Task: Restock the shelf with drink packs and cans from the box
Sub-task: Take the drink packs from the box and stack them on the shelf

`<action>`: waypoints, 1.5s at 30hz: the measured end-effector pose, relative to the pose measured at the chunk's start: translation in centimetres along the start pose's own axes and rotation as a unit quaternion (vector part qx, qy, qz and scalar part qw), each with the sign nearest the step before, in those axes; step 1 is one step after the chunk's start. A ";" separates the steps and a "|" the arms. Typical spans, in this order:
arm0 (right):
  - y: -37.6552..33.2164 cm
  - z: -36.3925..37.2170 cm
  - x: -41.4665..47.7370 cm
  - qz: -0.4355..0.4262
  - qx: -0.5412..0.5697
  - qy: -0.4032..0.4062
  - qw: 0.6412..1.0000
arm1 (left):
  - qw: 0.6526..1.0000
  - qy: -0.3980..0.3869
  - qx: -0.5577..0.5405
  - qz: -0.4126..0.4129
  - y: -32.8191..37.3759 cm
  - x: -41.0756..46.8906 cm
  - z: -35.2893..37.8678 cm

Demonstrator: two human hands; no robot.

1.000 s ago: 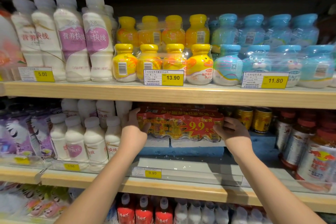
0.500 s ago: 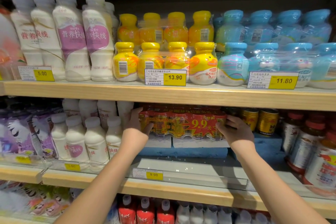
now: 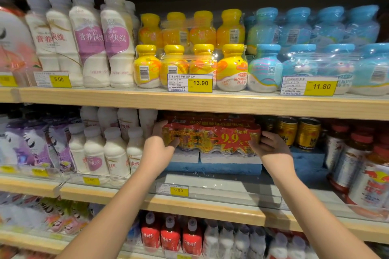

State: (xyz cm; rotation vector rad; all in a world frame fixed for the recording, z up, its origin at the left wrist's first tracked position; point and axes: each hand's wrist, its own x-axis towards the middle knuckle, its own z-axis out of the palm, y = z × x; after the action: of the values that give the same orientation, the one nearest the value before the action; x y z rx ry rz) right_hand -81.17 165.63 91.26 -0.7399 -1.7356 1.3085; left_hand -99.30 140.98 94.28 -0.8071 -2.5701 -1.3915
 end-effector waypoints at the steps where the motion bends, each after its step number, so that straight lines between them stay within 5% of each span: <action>1: -0.1 -0.1 -0.4 -0.003 0.011 0.004 1.000 | 1.000 0.004 0.005 0.009 0.2 -0.3 -0.2; 7: -1.4 -0.4 -4.2 -0.057 -0.021 -0.003 0.998 | 0.998 0.020 0.011 0.051 -0.5 -2.5 -0.5; 13: -3.0 0.0 -11.0 -0.103 -0.037 -0.006 0.994 | 0.981 -0.003 -0.136 0.139 -2.0 -5.7 -2.7; 23: 1.9 3.2 -26.0 -0.071 -0.037 -0.070 0.994 | 0.964 -0.096 -0.200 0.147 -10.4 -14.7 -6.3; 33: 17.2 5.0 -41.1 0.133 -0.082 -0.129 0.979 | 0.948 -0.239 -0.213 0.009 -26.4 -27.5 -0.5; 45: 46.5 7.6 -48.6 0.263 -0.117 -0.165 0.943 | 0.947 -0.255 -0.069 -0.182 -51.5 -42.7 16.5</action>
State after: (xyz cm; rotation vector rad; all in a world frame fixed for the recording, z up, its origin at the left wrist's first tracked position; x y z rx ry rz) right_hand -64.93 134.93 33.16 -1.2428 -2.0692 1.6719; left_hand -86.15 114.63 32.01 -0.8329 -3.1772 -1.6571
